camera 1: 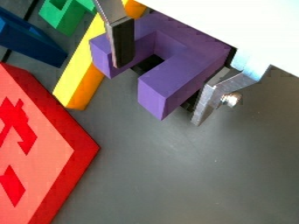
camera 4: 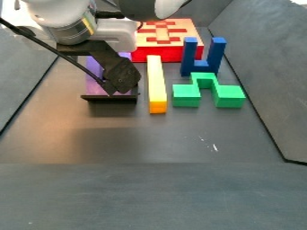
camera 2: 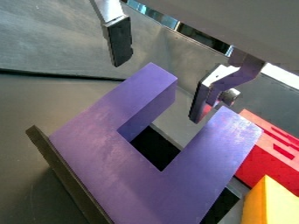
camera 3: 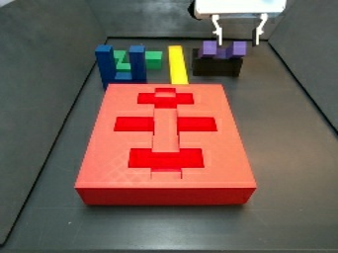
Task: Pick up the purple object. Move up. Place the purple object on the fixture. Regrasp the purple object. Move to above the board. Insert the purple object.
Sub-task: Regrasp the purple object.
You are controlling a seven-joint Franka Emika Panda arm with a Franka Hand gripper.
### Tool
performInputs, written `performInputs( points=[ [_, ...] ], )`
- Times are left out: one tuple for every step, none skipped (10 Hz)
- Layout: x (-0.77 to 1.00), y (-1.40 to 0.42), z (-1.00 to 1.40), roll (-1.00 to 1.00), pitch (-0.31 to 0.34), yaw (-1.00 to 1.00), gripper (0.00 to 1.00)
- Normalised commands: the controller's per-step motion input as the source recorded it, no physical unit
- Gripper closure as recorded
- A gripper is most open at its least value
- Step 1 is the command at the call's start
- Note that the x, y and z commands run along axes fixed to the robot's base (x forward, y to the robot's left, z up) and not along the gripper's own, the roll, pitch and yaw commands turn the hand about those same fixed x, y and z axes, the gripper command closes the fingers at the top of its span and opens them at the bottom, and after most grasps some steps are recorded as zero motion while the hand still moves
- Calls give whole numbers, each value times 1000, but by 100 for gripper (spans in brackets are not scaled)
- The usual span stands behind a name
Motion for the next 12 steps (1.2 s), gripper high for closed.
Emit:
performInputs(
  points=[
    [254,-163,166,689,0,160,0],
    [420,-323,69,1000,0,0,0],
    [197,-377,26,1000,0,-54,0],
    [0,-363,0,1000,0,-43,0],
    [-297,-209,140,1000,0,-89,0],
    [-620,-100,226,863,-17,-117,0],
    [-609,-117,166,914,-20,-80,0],
    [-371,-166,0,1000,-17,0,0],
    [0,-254,0,1000,-31,0,0],
    [337,-251,186,906,-40,49,0],
    [289,-203,157,969,-46,26,0],
    [297,-206,209,963,-37,0,0]
  ],
)
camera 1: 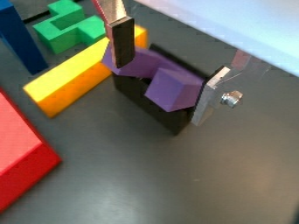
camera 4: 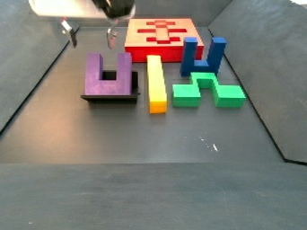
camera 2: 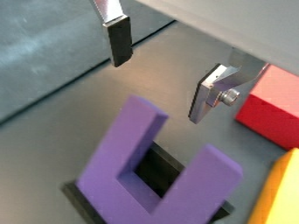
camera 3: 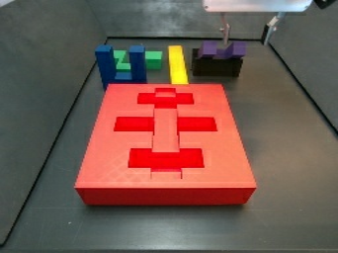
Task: Pick up the purple object. Move up. Place the purple object on the fixture. Regrasp the purple object. Move to above the board. Insert the purple object.
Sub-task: Regrasp the purple object.
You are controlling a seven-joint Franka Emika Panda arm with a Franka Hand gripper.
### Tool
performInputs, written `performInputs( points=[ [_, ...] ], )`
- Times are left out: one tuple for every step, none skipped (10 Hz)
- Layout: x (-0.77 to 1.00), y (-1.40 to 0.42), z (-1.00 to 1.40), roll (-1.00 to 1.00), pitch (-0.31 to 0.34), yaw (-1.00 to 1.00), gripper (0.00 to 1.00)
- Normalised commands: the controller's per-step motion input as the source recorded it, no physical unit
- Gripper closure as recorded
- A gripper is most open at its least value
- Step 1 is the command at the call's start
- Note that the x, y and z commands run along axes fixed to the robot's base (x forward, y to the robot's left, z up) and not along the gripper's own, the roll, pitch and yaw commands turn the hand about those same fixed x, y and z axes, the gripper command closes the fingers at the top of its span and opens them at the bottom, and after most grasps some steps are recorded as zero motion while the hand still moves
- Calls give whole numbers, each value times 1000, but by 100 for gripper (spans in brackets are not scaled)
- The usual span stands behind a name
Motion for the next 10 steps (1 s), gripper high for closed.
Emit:
performInputs(
  points=[
    [309,-223,237,1000,0,0,0],
    [320,-226,31,1000,0,0,0],
    [277,-203,0,1000,0,14,0],
    [217,-189,0,1000,0,54,0],
    [217,-126,0,1000,0,60,0],
    [249,-91,0,1000,0,80,0],
    [263,-57,9,1000,0,103,0],
    [209,-9,0,1000,31,197,0],
    [154,-11,0,1000,37,260,0],
    [71,0,-54,1000,51,294,0]
  ],
)
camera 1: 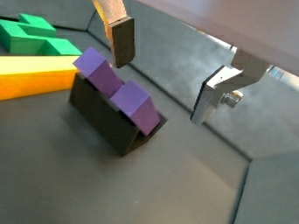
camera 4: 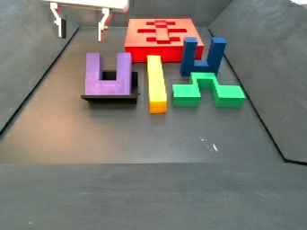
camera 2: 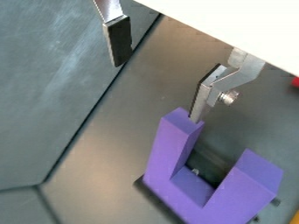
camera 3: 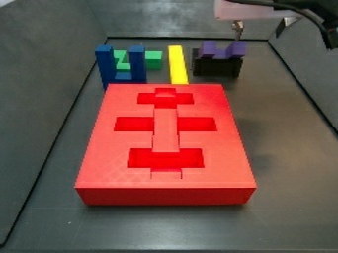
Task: Pick up the purple object. Move up. Place the purple object on the fixture. Regrasp the purple object. Move to above the board. Insert the purple object.
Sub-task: Regrasp the purple object.
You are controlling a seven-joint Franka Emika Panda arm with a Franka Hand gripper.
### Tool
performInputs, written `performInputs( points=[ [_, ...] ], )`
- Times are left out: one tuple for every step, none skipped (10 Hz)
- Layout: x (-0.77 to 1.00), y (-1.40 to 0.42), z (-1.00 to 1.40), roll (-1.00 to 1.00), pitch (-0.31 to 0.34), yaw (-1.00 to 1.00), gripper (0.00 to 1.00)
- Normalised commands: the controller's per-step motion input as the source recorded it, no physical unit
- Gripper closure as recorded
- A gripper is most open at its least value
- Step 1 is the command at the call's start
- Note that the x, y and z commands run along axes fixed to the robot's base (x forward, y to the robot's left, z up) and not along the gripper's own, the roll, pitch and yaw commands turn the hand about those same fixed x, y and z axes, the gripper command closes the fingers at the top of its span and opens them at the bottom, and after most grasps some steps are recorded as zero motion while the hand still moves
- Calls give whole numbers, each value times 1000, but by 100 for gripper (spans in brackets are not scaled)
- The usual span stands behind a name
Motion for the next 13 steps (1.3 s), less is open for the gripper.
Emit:
performInputs(
  points=[
    [0,0,-131,1000,49,351,0],
    [0,0,-209,1000,40,454,0],
    [0,40,-254,966,26,480,0],
    [0,77,-277,954,23,486,0],
    [0,51,-223,789,14,534,0],
    [0,46,-200,717,20,549,0],
    [31,20,-160,646,20,557,0],
    [0,0,-126,551,0,540,0],
    [0,0,0,354,14,240,0],
    [0,-34,0,0,0,0,0],
    [186,0,-329,0,120,0,0],
    [231,3,-454,-9,177,-114,0],
    [263,37,-306,-80,231,-149,0]
  ],
)
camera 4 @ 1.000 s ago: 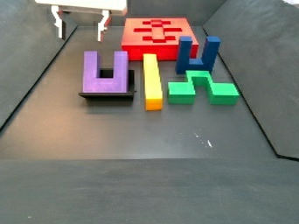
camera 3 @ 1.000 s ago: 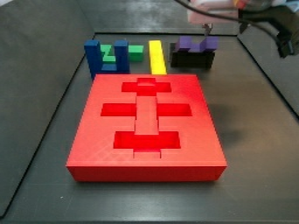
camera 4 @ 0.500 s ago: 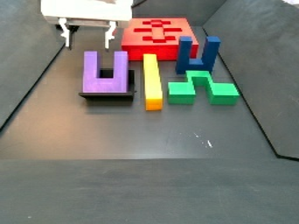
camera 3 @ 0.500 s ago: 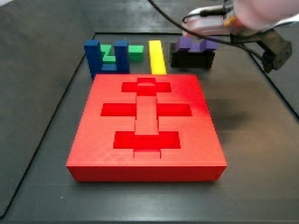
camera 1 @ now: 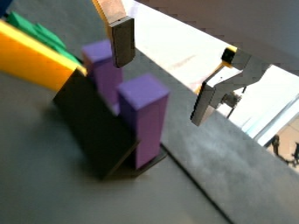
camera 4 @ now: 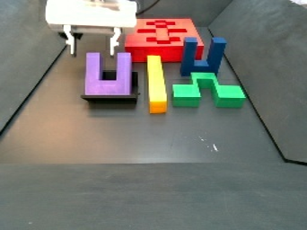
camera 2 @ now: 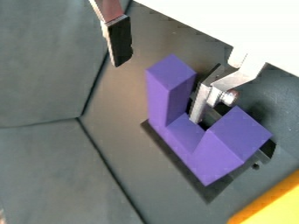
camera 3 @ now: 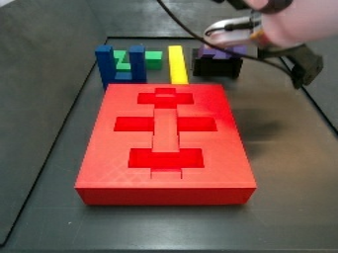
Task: Pick up the purple object. Move up. Place the purple object on the fixture. Regrasp the purple object. Move to above the board. Insert the purple object.
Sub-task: Regrasp the purple object.
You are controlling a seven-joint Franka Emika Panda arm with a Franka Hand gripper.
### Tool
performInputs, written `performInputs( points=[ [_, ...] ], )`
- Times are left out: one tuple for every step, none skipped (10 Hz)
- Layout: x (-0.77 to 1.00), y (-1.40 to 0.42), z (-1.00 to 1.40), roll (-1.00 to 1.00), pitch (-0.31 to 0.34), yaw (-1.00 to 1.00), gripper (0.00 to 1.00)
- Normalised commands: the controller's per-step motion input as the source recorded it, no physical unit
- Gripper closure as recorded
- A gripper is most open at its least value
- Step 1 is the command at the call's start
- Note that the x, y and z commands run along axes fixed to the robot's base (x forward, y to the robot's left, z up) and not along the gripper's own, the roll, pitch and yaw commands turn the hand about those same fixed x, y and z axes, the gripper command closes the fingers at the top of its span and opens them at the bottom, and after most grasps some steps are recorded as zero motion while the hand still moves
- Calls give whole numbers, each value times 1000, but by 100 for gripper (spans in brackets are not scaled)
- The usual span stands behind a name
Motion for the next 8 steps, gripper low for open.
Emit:
performInputs(
  points=[
    [211,123,-154,-231,249,-186,0],
    [149,220,0,-666,229,-269,0],
    [63,229,-3,-826,186,-297,0],
    [94,191,-77,-780,120,-123,0],
    [0,66,-11,-149,37,0,0],
    [0,26,-37,-17,0,0,0],
    [0,0,-186,0,0,-14,0],
    [-11,0,-274,0,0,-20,0]
  ],
)
